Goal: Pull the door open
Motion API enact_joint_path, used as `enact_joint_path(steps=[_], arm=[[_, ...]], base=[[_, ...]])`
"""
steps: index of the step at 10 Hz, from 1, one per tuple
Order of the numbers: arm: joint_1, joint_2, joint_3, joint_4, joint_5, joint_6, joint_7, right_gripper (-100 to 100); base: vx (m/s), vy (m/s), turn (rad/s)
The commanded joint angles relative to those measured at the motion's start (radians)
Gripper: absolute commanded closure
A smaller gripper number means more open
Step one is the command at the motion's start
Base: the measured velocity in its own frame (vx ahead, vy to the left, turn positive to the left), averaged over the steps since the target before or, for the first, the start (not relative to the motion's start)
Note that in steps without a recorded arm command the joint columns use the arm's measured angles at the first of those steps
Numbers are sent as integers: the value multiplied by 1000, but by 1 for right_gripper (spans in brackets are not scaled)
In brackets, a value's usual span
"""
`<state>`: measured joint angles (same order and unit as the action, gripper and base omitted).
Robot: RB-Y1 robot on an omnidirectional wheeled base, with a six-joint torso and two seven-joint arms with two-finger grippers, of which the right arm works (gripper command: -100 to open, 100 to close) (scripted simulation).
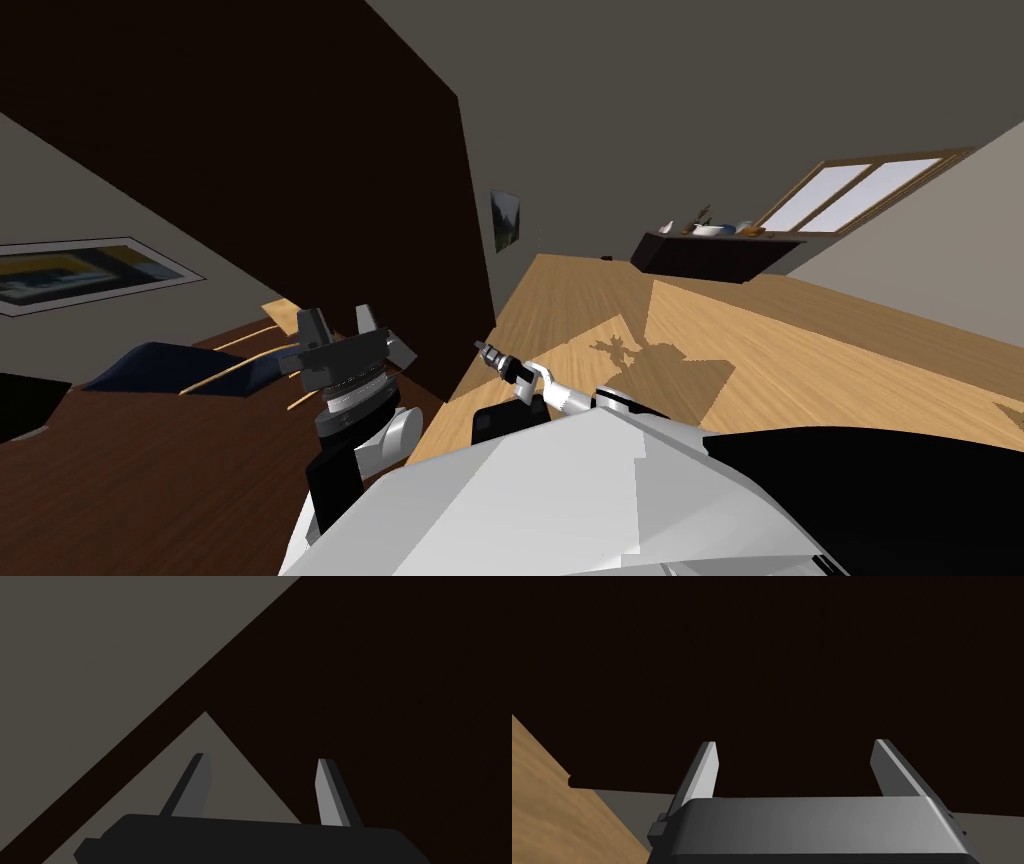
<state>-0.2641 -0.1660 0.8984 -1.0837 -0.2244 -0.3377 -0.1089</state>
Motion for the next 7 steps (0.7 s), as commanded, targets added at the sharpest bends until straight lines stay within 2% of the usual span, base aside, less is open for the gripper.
enact_joint_path(steps=[1,3,7], arm=[[-23,-15,-16,30,-8,-17,-22,-100],[-46,-30,-34,46,-17,-29,-40,-100],[-70,-44,-53,55,-26,-42,-56,-100]], base=[[-15,90,107],[-35,194,167],[10,189,119]])
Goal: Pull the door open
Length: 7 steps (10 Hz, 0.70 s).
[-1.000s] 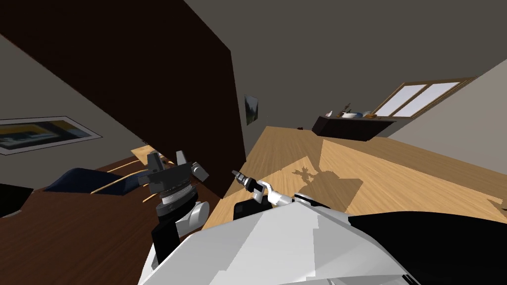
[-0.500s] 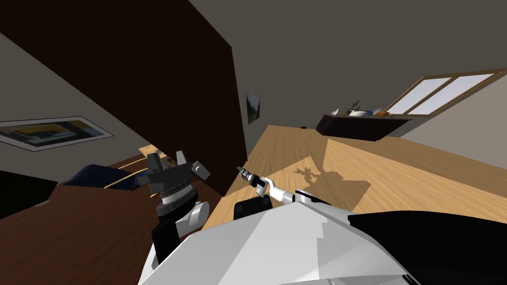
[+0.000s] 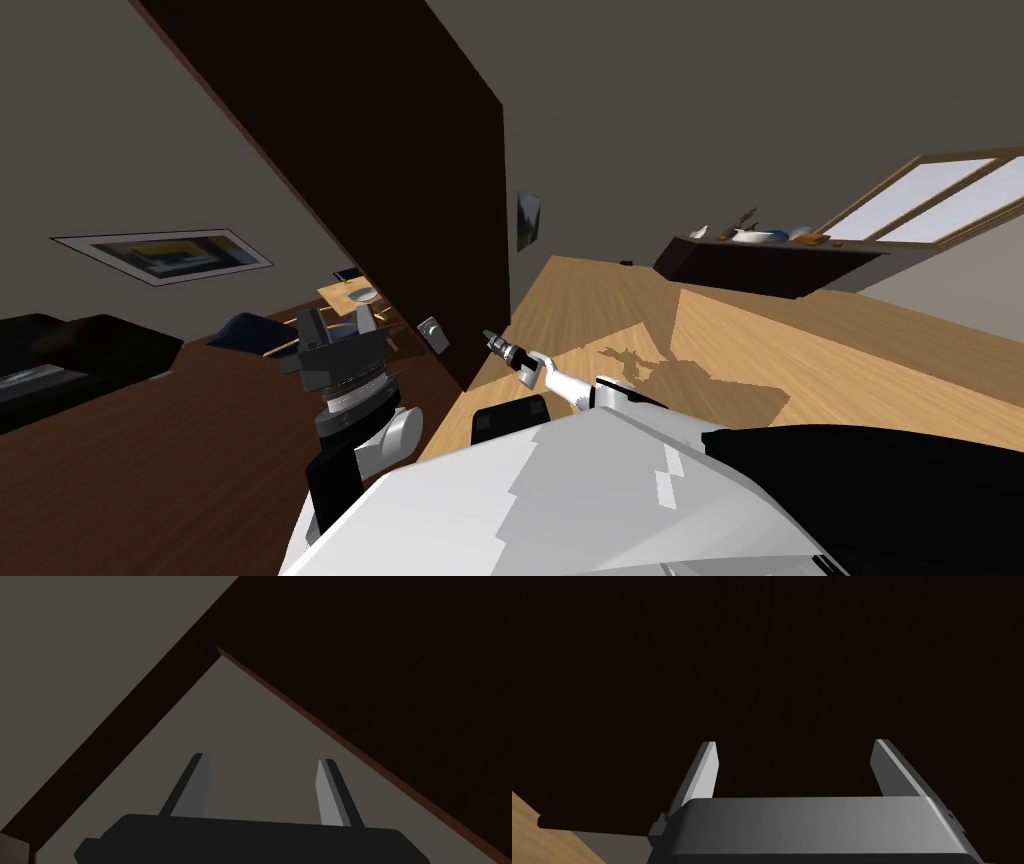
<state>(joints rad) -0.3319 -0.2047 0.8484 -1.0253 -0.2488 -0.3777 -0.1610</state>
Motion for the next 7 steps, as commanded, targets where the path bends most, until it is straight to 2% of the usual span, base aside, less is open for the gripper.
enact_joint_path(steps=[1,7], arm=[[-8,-9,-7,-2,-4,-6,-8,-100],[-43,-25,-31,-1,-18,-24,-26,-100]], base=[[64,190,169],[81,192,144]])
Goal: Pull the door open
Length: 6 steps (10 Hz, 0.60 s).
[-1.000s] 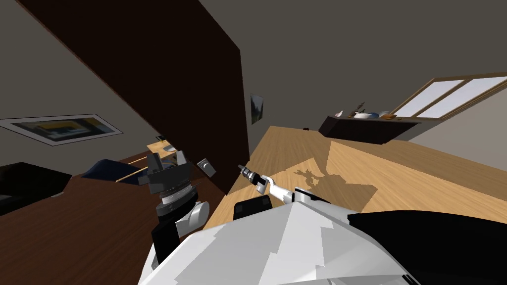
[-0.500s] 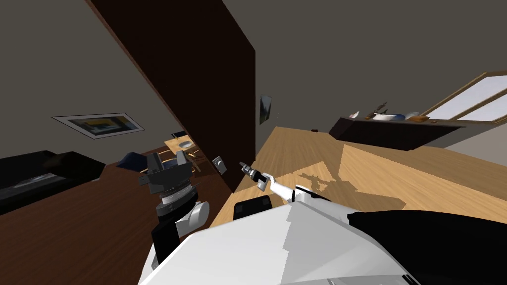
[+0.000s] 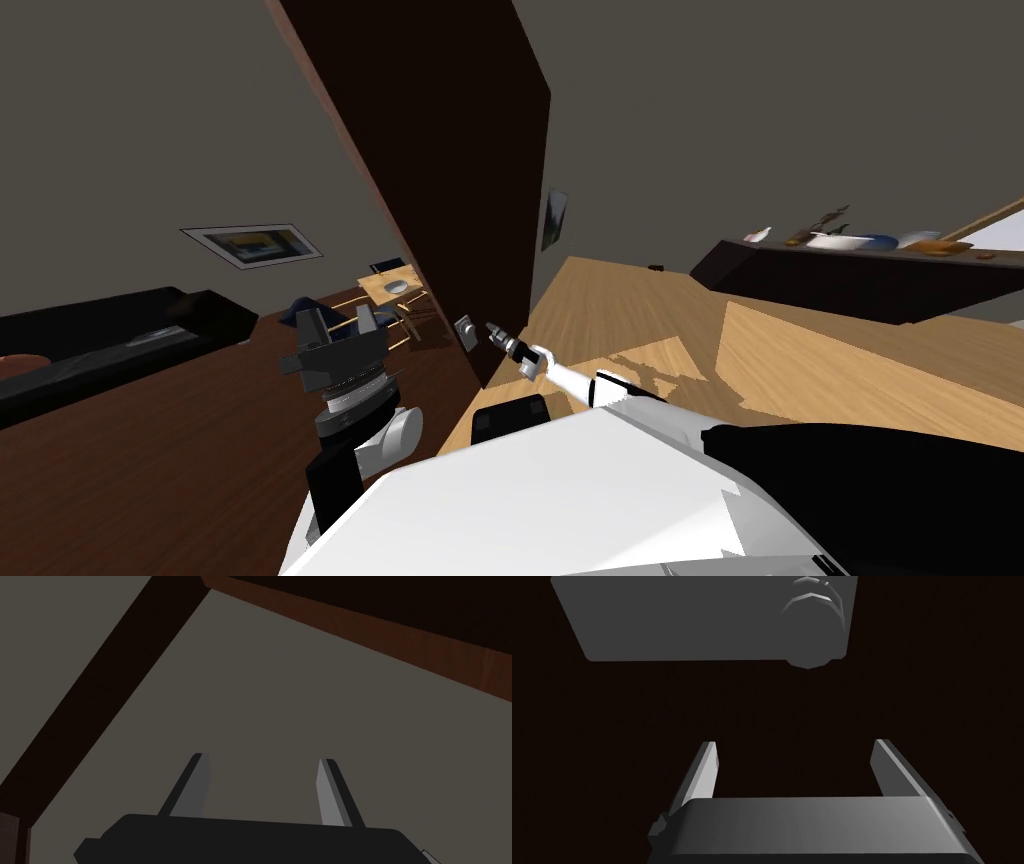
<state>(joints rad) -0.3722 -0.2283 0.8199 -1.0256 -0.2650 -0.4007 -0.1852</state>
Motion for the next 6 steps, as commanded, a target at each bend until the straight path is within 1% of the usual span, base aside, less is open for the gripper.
enact_joint_path(steps=[1,2,5,6], arm=[[-7,-4,-5,-2,-3,-3,-3,-100],[-11,-5,-7,-2,-4,-5,-5,-100],[-21,-9,-13,-5,-8,-11,-9,-100],[-20,-7,-12,-2,-7,-10,-9,-100]], base=[[42,167,123],[55,180,70],[60,164,110],[28,57,37]])
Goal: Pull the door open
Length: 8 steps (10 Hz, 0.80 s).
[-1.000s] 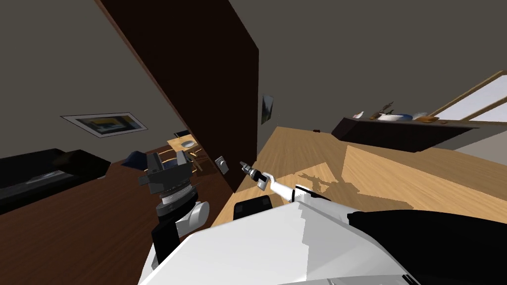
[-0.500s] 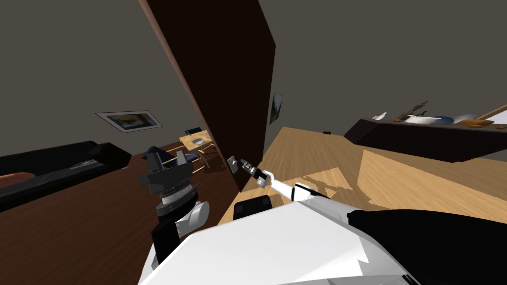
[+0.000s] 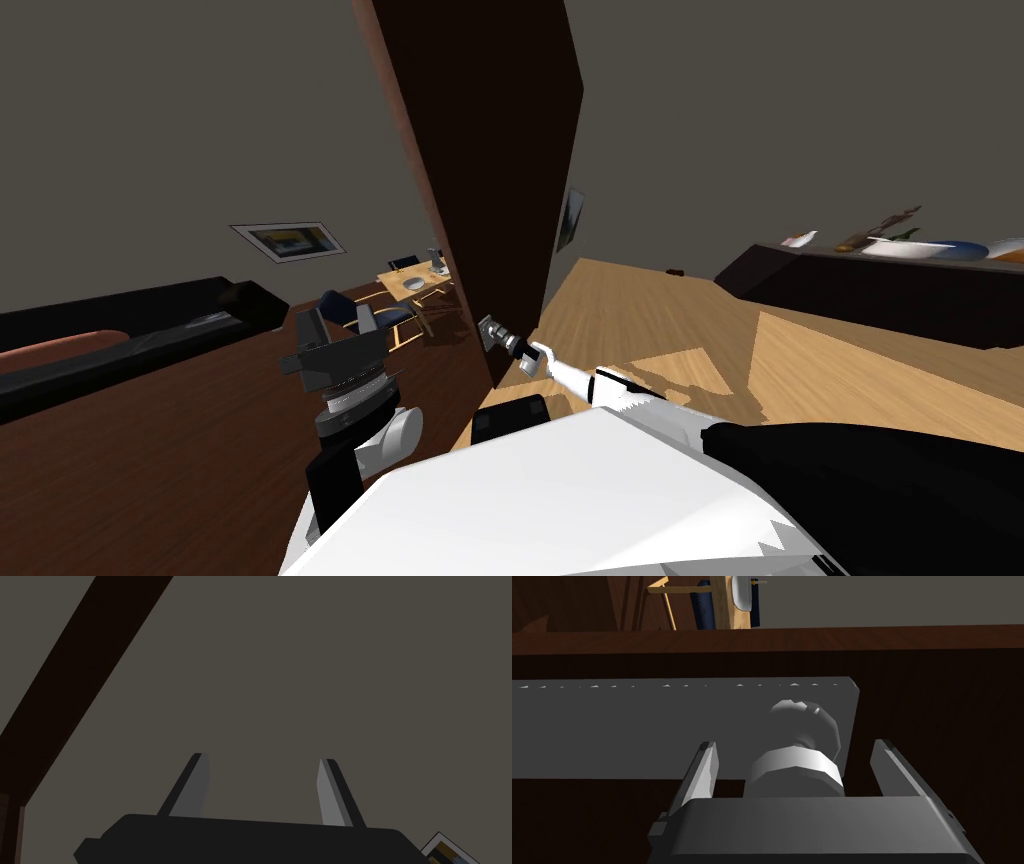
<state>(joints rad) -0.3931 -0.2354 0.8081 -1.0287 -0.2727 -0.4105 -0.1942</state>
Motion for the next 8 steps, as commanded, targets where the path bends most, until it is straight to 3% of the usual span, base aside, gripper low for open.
enact_joint_path(steps=[1,6,7,8], arm=[[1,0,0,1,0,0,0,100],[1,0,0,1,0,0,0,100],[-12,-31,32,4,-6,-27,-26,100],[-18,-45,45,6,-10,-41,-38,100]], base=[[-3,-5,-36],[-5,-10,4],[-12,-9,105],[-14,-20,87]])
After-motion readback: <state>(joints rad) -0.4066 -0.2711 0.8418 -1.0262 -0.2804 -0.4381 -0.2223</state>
